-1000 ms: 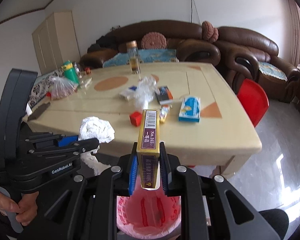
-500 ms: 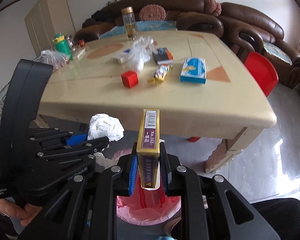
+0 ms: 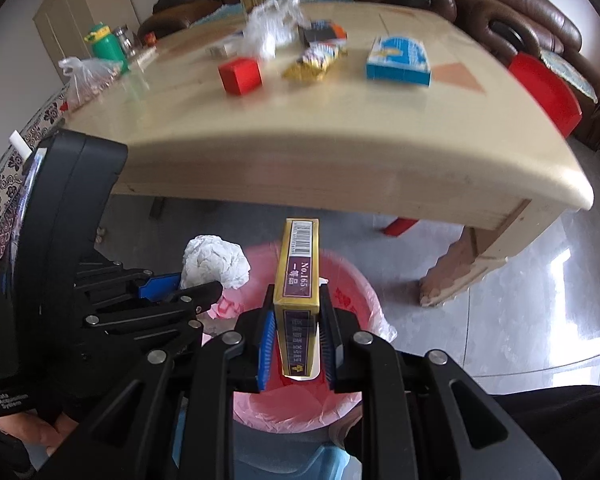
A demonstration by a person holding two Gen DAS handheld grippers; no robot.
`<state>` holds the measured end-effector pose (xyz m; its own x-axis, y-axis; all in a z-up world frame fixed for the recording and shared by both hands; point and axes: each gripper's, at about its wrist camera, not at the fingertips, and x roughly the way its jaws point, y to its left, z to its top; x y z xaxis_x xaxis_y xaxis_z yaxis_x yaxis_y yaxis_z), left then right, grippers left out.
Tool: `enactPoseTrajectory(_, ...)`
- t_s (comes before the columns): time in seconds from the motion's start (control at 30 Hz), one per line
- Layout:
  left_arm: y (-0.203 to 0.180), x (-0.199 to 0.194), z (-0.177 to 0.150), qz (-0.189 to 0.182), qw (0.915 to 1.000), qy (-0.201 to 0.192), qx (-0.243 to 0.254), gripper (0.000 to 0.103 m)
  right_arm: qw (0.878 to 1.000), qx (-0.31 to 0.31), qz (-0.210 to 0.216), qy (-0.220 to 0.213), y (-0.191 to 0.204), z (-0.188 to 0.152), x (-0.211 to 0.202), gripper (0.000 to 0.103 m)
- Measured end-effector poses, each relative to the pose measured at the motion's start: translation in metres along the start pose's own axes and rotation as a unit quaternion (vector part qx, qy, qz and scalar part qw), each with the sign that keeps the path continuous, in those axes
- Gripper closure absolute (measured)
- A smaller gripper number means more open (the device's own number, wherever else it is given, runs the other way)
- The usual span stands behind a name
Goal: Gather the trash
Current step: 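Carry the white bag and gold box with both tools over the pink bin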
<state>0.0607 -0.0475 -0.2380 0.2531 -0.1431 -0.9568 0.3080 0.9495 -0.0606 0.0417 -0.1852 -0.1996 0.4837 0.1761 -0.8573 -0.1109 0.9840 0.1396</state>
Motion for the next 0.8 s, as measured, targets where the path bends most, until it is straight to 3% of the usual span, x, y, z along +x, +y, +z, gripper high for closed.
enactPoseTrajectory(0.5,0.007,0.077,0.009,0.023,0.9947,0.099,-0.020,0.084,0.995,0.008,0.009,0.100,-0.021,-0.014,0.080,0.083)
enactPoseTrajectory(0.8,0.002,0.110,0.011,0.039,0.9904,0.132,-0.008,0.084,0.987,-0.007,0.018,0.160,-0.020,-0.029,0.129,0.083)
